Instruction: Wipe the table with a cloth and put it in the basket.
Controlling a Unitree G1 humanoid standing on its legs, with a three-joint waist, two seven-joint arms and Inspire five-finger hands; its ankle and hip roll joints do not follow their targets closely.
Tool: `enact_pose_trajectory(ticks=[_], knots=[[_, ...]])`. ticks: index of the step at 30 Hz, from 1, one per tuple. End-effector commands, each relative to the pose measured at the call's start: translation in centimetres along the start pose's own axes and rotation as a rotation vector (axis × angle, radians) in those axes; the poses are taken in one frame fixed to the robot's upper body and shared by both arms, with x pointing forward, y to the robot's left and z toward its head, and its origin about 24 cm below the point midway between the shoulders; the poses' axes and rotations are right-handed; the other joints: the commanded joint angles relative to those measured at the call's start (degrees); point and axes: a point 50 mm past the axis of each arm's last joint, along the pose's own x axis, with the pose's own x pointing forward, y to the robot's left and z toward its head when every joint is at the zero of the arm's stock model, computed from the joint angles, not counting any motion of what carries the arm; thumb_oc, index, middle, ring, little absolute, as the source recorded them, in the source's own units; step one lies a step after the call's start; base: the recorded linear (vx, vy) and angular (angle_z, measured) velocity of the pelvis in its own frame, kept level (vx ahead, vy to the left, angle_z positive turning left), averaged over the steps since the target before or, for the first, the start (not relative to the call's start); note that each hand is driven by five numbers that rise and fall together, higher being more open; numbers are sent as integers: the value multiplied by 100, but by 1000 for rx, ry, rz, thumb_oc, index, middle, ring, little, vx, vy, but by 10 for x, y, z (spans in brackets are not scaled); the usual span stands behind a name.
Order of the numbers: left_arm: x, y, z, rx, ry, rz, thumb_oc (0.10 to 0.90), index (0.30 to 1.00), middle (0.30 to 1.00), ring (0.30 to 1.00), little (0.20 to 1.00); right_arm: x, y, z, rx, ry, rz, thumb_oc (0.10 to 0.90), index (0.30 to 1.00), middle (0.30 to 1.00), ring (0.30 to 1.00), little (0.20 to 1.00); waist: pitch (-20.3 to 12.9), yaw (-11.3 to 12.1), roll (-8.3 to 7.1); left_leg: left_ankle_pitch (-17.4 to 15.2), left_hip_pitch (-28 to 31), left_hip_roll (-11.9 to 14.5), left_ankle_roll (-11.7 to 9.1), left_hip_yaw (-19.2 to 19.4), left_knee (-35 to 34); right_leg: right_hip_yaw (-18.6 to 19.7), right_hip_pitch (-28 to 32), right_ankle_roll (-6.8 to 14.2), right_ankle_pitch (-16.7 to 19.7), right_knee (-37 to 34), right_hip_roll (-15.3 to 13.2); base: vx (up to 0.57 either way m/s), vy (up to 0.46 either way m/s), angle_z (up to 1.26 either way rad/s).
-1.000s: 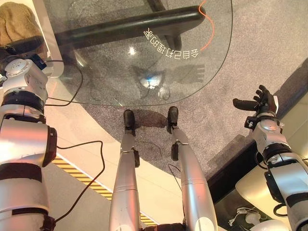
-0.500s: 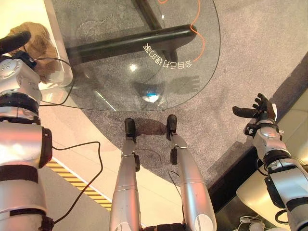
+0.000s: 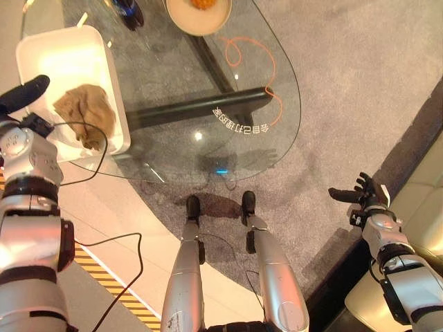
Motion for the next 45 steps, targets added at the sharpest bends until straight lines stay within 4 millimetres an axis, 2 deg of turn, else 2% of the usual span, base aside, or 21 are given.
enact_pose_trajectory(ticks=[1, 2, 6, 10, 11, 12, 13, 17, 18, 19, 22, 23, 24, 29, 34, 45], knots=[[-11, 40, -28, 42, -41, -27, 800, 900, 900, 900, 900, -16, -37, -51, -62, 107, -79, 800, 900, 900, 900, 900, -1016, 82, 158, -452, 69, -180, -16, 5, 184, 284, 464, 370, -490, -150, -206, 87, -43, 7], [-20, 53, -47, 73, 3, -50, 800, 900, 900, 900, 900, -21, -39, -63, -64, 135, -76, 800, 900, 900, 900, 900, -1107, 125, 149, -472, 264, -198, 9, 11, 99, 256, 672, 389, -471, -254, -245, 74, -34, 7], [-41, 86, -86, 130, 143, -95, 800, 900, 900, 900, 900, -34, -44, -93, -68, 214, -54, 800, 900, 900, 900, 900, -1390, 206, 131, -522, 830, -222, 64, 26, -166, 206, 1243, 460, -414, -529, -294, 94, -17, 3], [-77, 120, -135, 246, 330, -135, 800, 900, 900, 900, 900, -54, -42, -131, -92, 335, -18, 800, 900, 900, 900, 900, -1788, 277, 96, -526, 1421, -238, 89, -40, -473, 117, 1875, 509, -344, -862, -284, 186, -21, 6], [-93, 133, -153, 260, 411, -127, 800, 900, 900, 900, 900, -62, -41, -144, -105, 377, -5, 800, 900, 900, 900, 900, -1915, 298, 94, -522, 1595, -241, 97, -73, -560, 91, 2044, 528, -317, -947, -287, 209, -8, 3], [-101, 139, -160, 274, 441, -127, 800, 900, 900, 900, 900, -65, -39, -150, -114, 397, 0, 800, 900, 900, 900, 900, -1985, 303, 95, -516, 1685, -238, 100, -80, -617, 77, 2130, 536, -306, -993, -288, 268, 8, 8], [-119, 155, -176, 306, 526, -112, 800, 900, 900, 900, 900, -75, -37, -165, -130, 456, 15, 800, 900, 900, 900, 900, -2163, 338, 95, -506, 1873, -226, 107, -115, -742, 48, 2300, 545, -289, -1074, -289, 260, 9, 9], [-171, 189, -214, 446, 772, -141, 800, 900, 900, 900, 900, -100, -25, -198, -171, 595, 54, 800, 900, 900, 900, 900, -2538, 403, 87, -479, 2316, -166, 70, -168, -1049, -44, 2722, 575, -273, -1270, -298, 223, 6, 11], [-174, 191, -216, 463, 789, -148, 800, 900, 900, 900, 900, -102, -25, -200, -176, 605, 58, 800, 900, 900, 900, 900, -2554, 404, 86, -484, 2347, -163, 68, -173, -1063, -53, 2756, 576, -274, -1285, -297, 137, 23, 1], [-188, 199, -224, 484, 862, -155, 800, 900, 900, 900, 900, -106, -24, -206, -204, 640, 77, 800, 900, 900, 900, 900, -2624, 401, 94, -500, 2440, -144, 57, -167, -1110, -90, 2858, 582, -277, -1329, -307, 108, 33, 0], [-211, 211, -235, 560, 984, -194, 800, 900, 900, 900, 900, -114, -23, -215, -226, 692, 97, 800, 900, 900, 900, 900, -2721, 401, 110, -522, 2550, -126, 46, -164, -1166, -147, 2988, 599, -292, -1395, -329, 73, 30, 1], [-212, 211, -235, 563, 993, -198, 800, 900, 900, 900, 900, -114, -23, -215, -227, 694, 96, 800, 900, 900, 900, 900, -2723, 400, 111, -523, 2553, -125, 46, -164, -1167, -149, 2994, 601, -291, -1399, -330, 38, 28, 1], [-228, 218, -242, 620, 1067, -218, 800, 900, 900, 900, 900, -119, -22, -220, -250, 725, 112, 800, 900, 900, 900, 900, -2763, 397, 124, -544, 2604, -107, 45, -150, -1167, -183, 3047, 609, -297, -1416, -343, 37, 25, 1], [-254, 231, -249, 705, 1224, -226, 800, 900, 900, 900, 900, -128, -19, -229, -298, 793, 144, 800, 900, 900, 900, 900, -2824, 364, 139, -609, 2750, -85, 65, -86, -1167, -226, 3168, 609, -320, -1427, -367, 45, 27, -1], [-266, 240, -250, 743, 1301, -229, 800, 900, 900, 900, 900, -134, -19, -235, -316, 829, 165, 800, 900, 900, 900, 900, -2844, 327, 167, -639, 2819, -85, 82, -66, -1167, -216, 3221, 603, -314, -1449, -375, 8, 6, 0], [-281, 240, -256, 815, 1392, -266, 800, 900, 900, 900, 900, -146, -15, -245, -390, 908, 228, 800, 900, 900, 900, 900, -2829, 300, 201, -656, 2853, -50, 61, -62, -1167, -239, 3287, 629, -253, -1576, -407, 0, 0, 0]])
